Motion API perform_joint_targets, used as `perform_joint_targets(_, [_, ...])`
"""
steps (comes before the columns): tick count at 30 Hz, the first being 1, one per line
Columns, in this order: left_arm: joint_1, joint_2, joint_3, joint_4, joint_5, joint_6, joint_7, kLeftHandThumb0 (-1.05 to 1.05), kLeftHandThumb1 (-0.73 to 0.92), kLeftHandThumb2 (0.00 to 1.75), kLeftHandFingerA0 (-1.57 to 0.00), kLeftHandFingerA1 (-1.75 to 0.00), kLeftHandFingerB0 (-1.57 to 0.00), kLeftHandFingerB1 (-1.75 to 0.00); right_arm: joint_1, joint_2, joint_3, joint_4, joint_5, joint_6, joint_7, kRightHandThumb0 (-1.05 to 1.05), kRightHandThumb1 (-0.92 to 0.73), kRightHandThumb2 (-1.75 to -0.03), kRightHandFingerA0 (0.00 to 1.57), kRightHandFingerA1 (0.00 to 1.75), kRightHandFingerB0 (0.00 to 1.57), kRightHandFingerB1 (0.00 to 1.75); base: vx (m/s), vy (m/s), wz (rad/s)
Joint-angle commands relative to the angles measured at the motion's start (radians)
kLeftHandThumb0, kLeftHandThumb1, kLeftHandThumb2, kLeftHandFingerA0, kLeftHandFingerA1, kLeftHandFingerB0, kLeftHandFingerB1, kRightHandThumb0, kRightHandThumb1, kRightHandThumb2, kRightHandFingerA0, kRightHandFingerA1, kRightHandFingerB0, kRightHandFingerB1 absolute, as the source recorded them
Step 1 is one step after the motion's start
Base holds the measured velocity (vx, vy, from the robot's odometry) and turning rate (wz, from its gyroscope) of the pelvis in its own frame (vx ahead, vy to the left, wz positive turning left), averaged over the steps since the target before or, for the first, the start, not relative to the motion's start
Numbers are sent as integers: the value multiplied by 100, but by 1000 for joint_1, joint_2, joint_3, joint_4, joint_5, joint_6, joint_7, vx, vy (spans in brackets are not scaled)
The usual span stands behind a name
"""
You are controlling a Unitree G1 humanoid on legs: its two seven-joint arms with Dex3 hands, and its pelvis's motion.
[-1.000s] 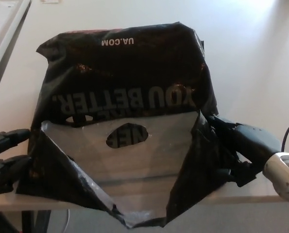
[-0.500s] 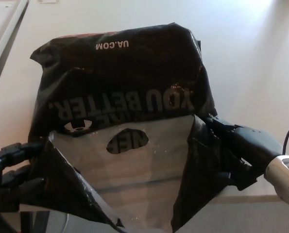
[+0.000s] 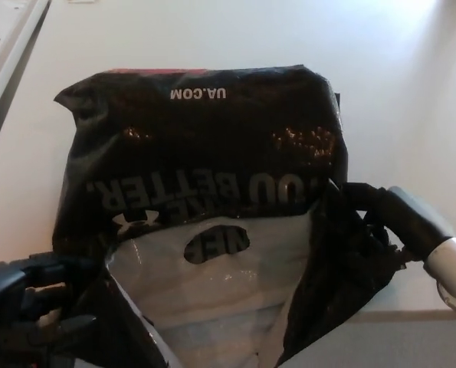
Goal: A plastic bag is kept infront of the robot in the middle of the desk and the robot uses both its hands to grab it from the top and lifts it up and then releases it.
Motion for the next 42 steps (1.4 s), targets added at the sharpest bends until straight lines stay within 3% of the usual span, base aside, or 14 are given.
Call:
perform_joint_targets(1, [-63,-48,37,68,54,141,140,-46,58,55,-76,-175,-32,-172,-41,25,-91,104,150,-162,13,-38,-63,-55,74,175,58,175,0,0,0])
perform_joint_targets(6, [-142,-106,106,215,57,125,188,-38,71,55,-76,-175,-54,-175,-56,36,-135,149,186,-197,31,-46,-66,-58,73,175,56,173,0,0,0])
perform_joint_targets(7, [-156,-106,113,247,59,117,179,-51,51,84,-111,-141,-88,-130,-57,40,-142,156,192,-205,31,-45,-67,-58,74,175,57,172,0,0,0])
perform_joint_targets(9, [-168,-105,116,280,65,105,171,-32,66,58,-80,-175,-58,-175,-54,48,-152,160,201,-207,33,-43,-68,-59,74,175,58,171,0,0,0])
perform_joint_targets(15, [-140,-113,118,274,61,-41,108,-29,66,60,-80,-175,-59,-175,-54,53,-156,153,193,-252,12,-34,-50,-82,113,142,91,131,0,0,0])
perform_joint_targets(16, [-142,-121,123,266,53,-47,106,-30,65,60,-81,-175,-60,-175,-54,61,-156,145,199,-265,11,-22,-69,-57,80,175,60,175,0,0,0])
perform_joint_targets(23, [-148,-113,52,130,7,113,50,-29,64,59,-84,-175,-61,-175,-38,77,-154,48,218,-247,24,-22,-68,-57,81,175,60,175,0,0,0])
perform_joint_targets(24, [-129,-95,16,99,33,84,35,-49,50,84,-110,-141,-88,-130,-38,78,-155,46,222,-245,29,-21,-69,-57,80,175,60,175,0,0,0])
perform_joint_targets(29, [-17,-23,-82,-11,122,-116,-16,-54,47,81,-94,-134,-71,-121,-23,84,-151,44,215,-244,15,-21,-69,-56,80,175,60,175,0,0,0])
perform_joint_targets(30, [-5,5,-92,-27,124,-129,-43,-46,69,51,-46,-157,-47,-113,-21,86,-153,44,219,-238,17,-22,-68,-56,81,175,60,175,0,0,0])
perform_joint_targets(31, [3,39,-101,-38,122,-147,-82,-40,59,58,-36,-87,-53,-38,-21,83,-153,49,218,-247,17,-22,-68,-56,80,175,61,175,0,0,0])
perform_joint_targets(32, [9,61,-105,-44,119,-160,-107,-25,34,86,-16,-53,-21,-52,-21,82,-153,53,217,-251,16,-23,-69,-56,80,175,61,175,0,0,0])
perform_joint_targets(34, [17,123,-114,-31,118,-198,-174,-31,56,57,-17,-32,-23,-32,-21,77,-154,56,211,-258,10,-23,-69,-56,80,175,61,175,0,0,0])
perform_joint_targets(42, [41,195,-82,60,100,-312,-267,-42,44,73,-2,-17,-6,-41,-10,83,-156,49,220,-242,18,-21,-69,-56,80,175,60,175,0,0,0])
